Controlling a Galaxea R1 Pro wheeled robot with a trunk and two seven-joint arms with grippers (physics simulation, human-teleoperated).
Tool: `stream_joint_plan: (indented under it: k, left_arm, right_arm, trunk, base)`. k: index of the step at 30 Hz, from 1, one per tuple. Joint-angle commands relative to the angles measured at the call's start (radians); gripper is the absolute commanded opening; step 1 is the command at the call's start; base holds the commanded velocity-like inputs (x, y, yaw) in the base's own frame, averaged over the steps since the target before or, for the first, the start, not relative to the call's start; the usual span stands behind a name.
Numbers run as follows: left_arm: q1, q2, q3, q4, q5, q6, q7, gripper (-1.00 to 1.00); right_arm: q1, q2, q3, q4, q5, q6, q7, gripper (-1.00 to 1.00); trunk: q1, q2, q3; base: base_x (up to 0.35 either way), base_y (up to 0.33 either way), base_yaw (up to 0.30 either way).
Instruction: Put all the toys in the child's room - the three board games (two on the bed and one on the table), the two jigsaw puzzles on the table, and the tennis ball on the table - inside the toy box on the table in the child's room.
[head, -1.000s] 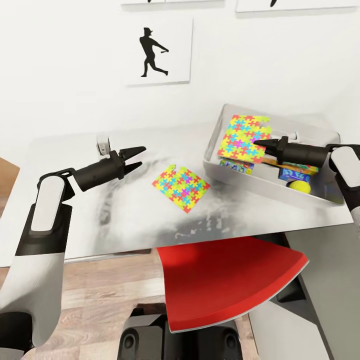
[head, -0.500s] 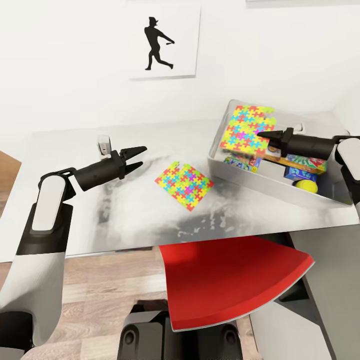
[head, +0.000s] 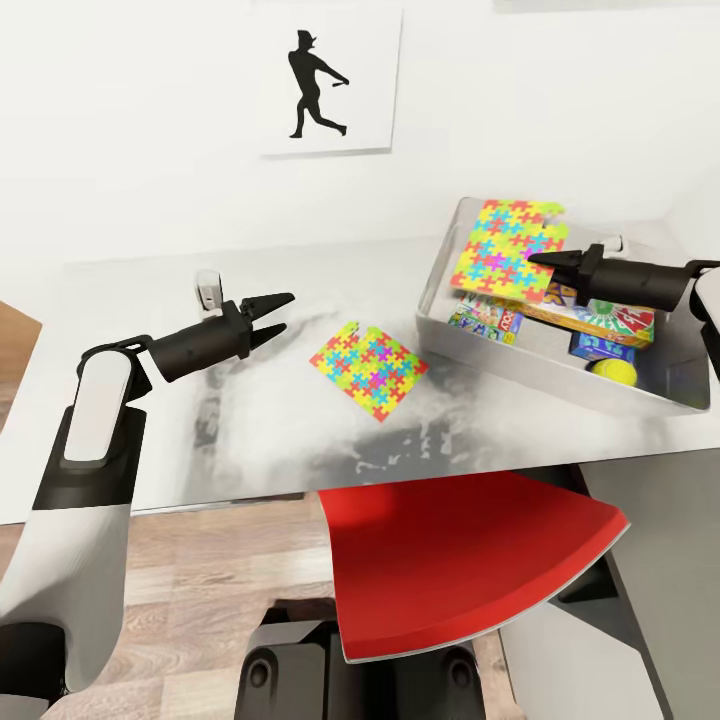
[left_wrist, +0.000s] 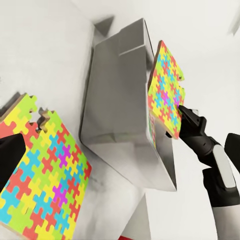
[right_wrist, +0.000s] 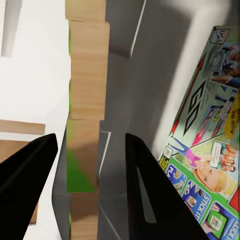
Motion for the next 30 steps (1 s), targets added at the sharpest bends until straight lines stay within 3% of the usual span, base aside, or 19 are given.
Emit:
stream_joint_plan:
  k: [1, 12, 30]
  left_arm:
    - [-0.001, 0.0, 0.001, 0.0, -0.01, 0.004, -0.01, 1.0]
    - [-0.003, -0.001, 0.001, 0.0, -0.01, 0.004, -0.011, 1.0]
    - [-0.023, -0.006, -0.001, 0.005, -0.009, 0.005, -0.01, 1.0]
  right_arm:
    - [-0.001, -0.001, 0.002, 0.001, 0.007, 0.0, 0.01, -1.0]
    - [-0.004, -0.017, -0.002, 0.001, 0.006, 0.0, 0.01, -1.0]
    - [-0.005, -0.02, -0.002, 0.002, 0.007, 0.0, 0.01, -1.0]
  trunk:
    - [0.001, -0.002, -0.001]
    - [0.001, -0.002, -0.009]
    - [0.001, -0.002, -0.036]
  base:
    - [0.0, 0.0, 0.003]
    - [0.0, 0.0, 0.001]
    - [0.0, 0.0, 0.0]
